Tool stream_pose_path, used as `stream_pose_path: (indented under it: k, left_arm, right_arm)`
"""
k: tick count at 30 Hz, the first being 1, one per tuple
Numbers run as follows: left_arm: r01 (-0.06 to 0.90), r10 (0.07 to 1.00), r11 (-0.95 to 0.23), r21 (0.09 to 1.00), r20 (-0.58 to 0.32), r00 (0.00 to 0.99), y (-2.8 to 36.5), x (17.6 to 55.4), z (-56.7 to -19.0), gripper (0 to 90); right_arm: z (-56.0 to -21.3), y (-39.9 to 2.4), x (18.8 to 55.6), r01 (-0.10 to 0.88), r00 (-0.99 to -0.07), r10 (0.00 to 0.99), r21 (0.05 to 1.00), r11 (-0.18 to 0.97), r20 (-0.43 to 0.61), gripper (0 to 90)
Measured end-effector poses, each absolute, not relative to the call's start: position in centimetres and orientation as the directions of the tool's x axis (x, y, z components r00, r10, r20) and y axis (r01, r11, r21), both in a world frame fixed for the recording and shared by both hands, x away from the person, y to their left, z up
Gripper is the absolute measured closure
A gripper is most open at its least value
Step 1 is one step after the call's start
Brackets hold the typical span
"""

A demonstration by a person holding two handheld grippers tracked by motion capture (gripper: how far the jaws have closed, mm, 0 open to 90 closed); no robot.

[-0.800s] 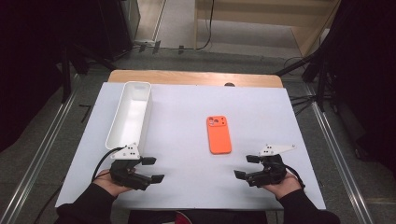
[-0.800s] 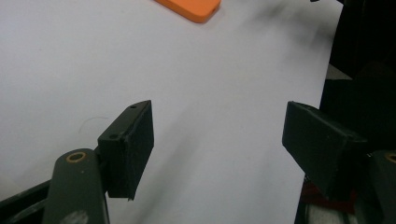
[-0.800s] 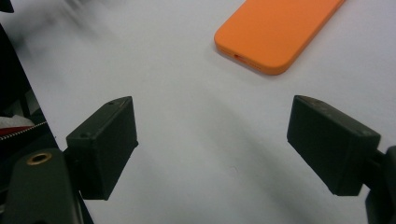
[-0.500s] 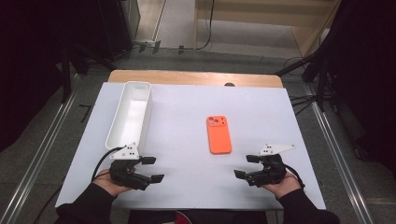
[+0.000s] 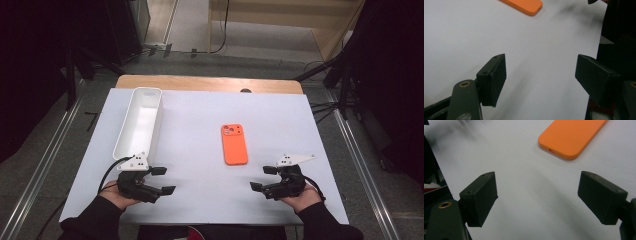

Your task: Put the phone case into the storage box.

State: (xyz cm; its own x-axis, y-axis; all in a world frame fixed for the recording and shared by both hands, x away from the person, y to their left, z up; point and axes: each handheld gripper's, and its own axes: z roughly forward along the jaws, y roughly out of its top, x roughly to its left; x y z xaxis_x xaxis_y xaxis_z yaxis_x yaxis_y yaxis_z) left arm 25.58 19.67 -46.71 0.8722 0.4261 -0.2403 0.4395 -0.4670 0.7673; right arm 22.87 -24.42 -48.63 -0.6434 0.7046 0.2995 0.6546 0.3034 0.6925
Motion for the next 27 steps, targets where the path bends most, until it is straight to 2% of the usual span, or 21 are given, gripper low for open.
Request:
stream_pose_path:
  k: [18,27]
  left_arm:
    - [0.441,0.422,-0.472,0.764,-0.243,0.873,19.57,25.58,-46.74,25.1]
    - [0.438,0.42,-0.474,0.764,-0.241,0.875,19.56,25.57,-46.73,25.1]
  right_arm:
    - [-48.69,-24.46,22.91,0.662,-0.637,0.709,0.687,0.3,0.303,15.0]
    - [-48.55,-24.35,22.73,0.624,-0.657,0.703,0.72,0.303,0.273,14.9]
